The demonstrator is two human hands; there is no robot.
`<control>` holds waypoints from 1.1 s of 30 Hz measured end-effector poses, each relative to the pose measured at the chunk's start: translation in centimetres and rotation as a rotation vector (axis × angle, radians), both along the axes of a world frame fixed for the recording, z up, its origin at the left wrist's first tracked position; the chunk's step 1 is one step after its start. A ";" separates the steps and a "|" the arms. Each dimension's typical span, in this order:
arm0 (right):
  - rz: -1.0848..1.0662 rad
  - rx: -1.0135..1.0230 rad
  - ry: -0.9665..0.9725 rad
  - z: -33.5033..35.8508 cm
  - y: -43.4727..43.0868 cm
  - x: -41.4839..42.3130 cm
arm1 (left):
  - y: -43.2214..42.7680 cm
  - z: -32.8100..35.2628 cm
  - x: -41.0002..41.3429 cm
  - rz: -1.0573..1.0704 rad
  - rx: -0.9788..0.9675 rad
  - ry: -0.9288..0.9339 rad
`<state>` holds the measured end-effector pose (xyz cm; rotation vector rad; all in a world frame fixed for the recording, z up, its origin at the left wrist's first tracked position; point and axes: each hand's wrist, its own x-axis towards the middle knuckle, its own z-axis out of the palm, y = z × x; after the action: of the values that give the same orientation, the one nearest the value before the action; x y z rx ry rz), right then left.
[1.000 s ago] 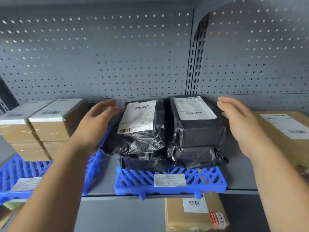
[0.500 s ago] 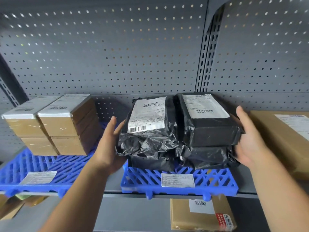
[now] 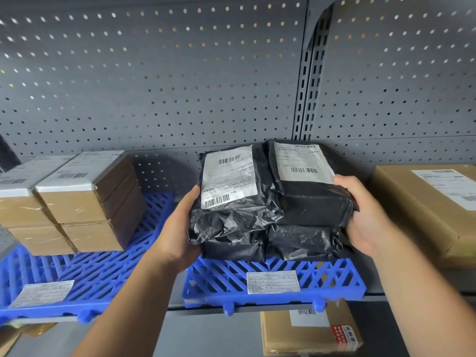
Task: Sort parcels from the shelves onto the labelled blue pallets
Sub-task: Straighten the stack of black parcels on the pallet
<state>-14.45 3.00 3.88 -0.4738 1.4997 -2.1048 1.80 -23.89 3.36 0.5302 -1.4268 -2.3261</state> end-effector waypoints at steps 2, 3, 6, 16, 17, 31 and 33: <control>-0.039 0.021 0.006 0.5 -0.2 0.3 | -0.1 -0.1 -0.1 -0.051 -0.025 -0.019; -0.031 0.032 0.017 0.6 -0.2 0.2 | -0.2 -0.2 -0.2 -0.055 -0.053 -0.025; -0.051 0.070 0.000 0.8 -0.2 0.2 | -0.2 -0.1 -0.2 -0.024 -0.022 -0.002; -0.077 0.052 0.037 0.8 0.6 2.0 | -1.3 0.5 0.2 -0.191 -0.059 0.201; -0.120 -0.022 0.075 0.5 0.9 2.1 | -1.6 0.1 0.7 -0.184 -0.094 0.225; -0.128 0.549 0.452 -2.5 0.8 3.9 | -1.3 -3.5 3.4 -0.153 -0.936 -0.140; -0.108 0.551 0.441 -2.6 0.6 3.7 | -1.0 -3.5 3.2 -0.091 -0.968 -0.152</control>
<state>-10.78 3.64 1.31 -0.6780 2.3023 -1.6109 4.99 -24.85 -0.16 0.3398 -2.4084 -1.3758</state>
